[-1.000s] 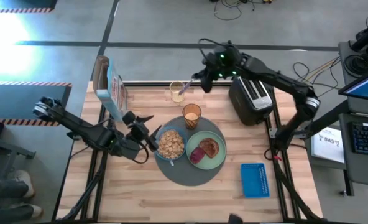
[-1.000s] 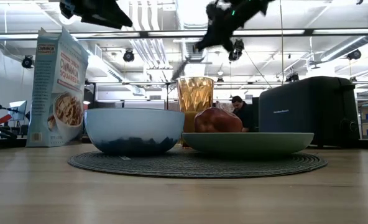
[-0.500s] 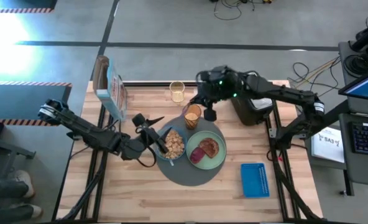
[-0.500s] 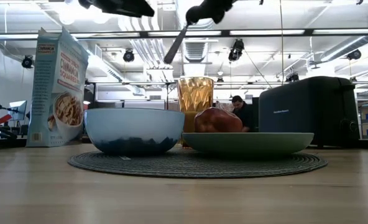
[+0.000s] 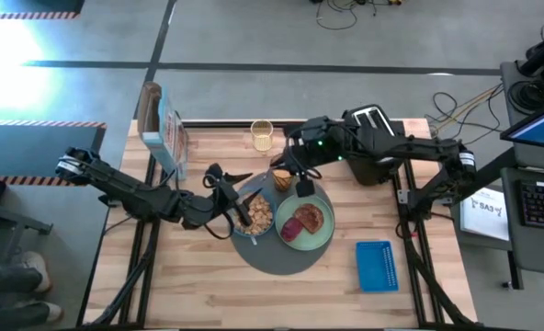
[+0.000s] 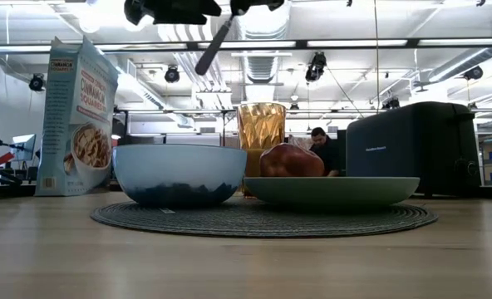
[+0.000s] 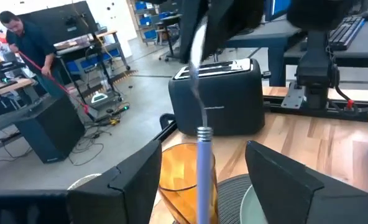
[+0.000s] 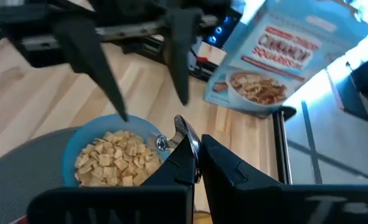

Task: Arrange a breakfast setting
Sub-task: Put the violet spoon on the table to the right side of the green plate

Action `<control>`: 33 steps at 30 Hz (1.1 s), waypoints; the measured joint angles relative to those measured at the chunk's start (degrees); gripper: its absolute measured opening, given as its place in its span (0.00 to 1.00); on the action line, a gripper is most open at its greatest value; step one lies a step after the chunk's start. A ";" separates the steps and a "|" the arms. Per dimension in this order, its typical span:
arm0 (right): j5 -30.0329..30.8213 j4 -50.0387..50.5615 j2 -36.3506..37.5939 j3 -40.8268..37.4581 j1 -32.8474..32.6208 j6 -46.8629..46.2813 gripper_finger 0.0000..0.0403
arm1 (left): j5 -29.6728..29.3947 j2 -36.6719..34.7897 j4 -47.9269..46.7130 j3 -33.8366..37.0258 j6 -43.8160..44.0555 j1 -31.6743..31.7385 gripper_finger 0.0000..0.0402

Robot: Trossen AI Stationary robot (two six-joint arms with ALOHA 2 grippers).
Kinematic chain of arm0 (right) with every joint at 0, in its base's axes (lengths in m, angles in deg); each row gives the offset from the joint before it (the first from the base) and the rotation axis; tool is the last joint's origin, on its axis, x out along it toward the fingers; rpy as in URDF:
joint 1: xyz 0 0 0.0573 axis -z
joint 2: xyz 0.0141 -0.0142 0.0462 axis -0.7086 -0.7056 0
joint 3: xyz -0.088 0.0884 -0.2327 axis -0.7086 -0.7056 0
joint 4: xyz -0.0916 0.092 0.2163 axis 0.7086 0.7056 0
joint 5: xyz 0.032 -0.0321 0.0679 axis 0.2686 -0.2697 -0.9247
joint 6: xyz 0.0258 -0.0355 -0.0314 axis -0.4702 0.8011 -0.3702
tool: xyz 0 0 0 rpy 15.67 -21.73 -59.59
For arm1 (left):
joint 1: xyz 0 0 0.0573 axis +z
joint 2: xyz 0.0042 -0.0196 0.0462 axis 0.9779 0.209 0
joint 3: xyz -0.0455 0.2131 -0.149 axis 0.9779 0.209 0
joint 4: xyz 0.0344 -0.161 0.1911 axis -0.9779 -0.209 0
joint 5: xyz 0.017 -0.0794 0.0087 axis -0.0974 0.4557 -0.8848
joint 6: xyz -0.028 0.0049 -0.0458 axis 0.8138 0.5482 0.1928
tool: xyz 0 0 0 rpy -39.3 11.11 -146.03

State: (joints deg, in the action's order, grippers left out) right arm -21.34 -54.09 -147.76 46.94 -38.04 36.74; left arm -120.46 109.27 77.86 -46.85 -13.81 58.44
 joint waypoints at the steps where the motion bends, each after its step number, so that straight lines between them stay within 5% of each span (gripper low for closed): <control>1: 0.02 -0.19 0.00 0.00 -0.42 0.35 0.02 | 0.03 0.00 -0.02 0.00 0.07 0.06 0.53; 21: 0.80 -3.81 -0.03 0.00 -3.81 1.65 0.02 | 6.51 0.00 -0.11 0.00 2.17 1.19 0.37; 27: 8.31 -1.28 -0.02 0.00 -3.68 1.26 0.02 | 7.59 0.00 -0.15 0.00 2.17 1.17 0.35; 33: 8.12 -0.60 -0.02 0.01 -3.72 0.01 0.02 | 7.96 0.00 -0.23 0.00 2.39 1.19 0.35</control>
State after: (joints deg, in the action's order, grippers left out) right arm -13.23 -54.68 -147.78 46.94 -41.76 36.75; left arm -112.50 109.28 77.63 -46.85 -11.42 59.63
